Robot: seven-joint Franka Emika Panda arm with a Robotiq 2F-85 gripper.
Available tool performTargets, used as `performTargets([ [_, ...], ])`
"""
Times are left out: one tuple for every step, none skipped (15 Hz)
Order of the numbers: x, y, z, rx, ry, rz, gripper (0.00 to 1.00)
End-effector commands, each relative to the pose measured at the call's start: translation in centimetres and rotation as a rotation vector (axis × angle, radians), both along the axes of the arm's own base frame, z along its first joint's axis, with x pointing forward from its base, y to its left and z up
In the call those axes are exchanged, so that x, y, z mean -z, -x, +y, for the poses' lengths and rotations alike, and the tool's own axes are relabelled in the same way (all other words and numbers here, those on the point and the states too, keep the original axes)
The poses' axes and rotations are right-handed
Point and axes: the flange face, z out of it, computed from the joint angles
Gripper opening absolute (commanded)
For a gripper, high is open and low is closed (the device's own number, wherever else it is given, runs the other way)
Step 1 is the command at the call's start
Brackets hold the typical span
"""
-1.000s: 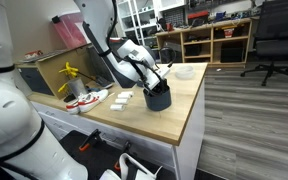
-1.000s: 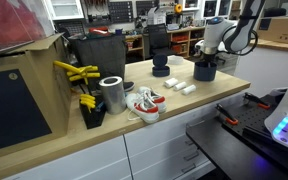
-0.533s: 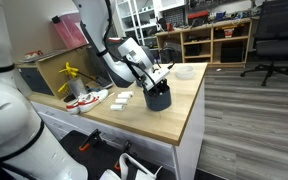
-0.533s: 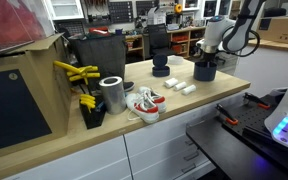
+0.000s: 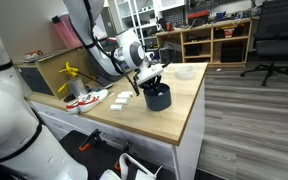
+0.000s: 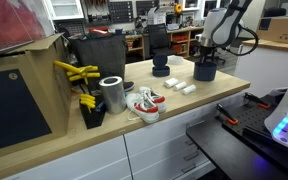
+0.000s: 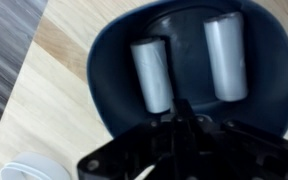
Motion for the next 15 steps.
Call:
performTargets([
  [-2.3,-0.3,0.0,0.034,0.008,-0.01,0.21],
  [-2.8,-0.5,-0.2,0.047,0.012,-0.016,0.27],
  [-3.2,-0.6,-0.6,0.053,0.022,-0.013,0.32],
  [-3.5,-0.6,-1.1,0.062,0.036,-0.004,0.4],
  [-3.6,-0.5,-1.6,0.073,0.054,0.01,0.47],
  [-3.6,-0.5,-2.1,0.082,0.074,0.034,0.55],
  [-3.6,-0.5,-2.5,0.089,0.098,0.061,0.63],
  [-3.2,-0.6,-3.0,0.094,0.119,0.083,0.69],
  [-2.8,-0.6,-3.2,0.094,0.138,0.106,0.78],
  [-2.4,-0.6,-3.4,0.091,0.155,0.127,0.84],
  [-1.9,-0.7,-3.5,0.085,0.17,0.149,0.91],
  [-1.3,-0.6,-3.5,0.08,0.182,0.165,0.95],
  [-0.9,-0.5,-3.5,0.074,0.188,0.174,0.94],
  [-0.8,-0.4,-3.3,0.061,0.191,0.177,0.95],
  [-0.7,-0.3,-3.0,0.052,0.187,0.164,0.92],
])
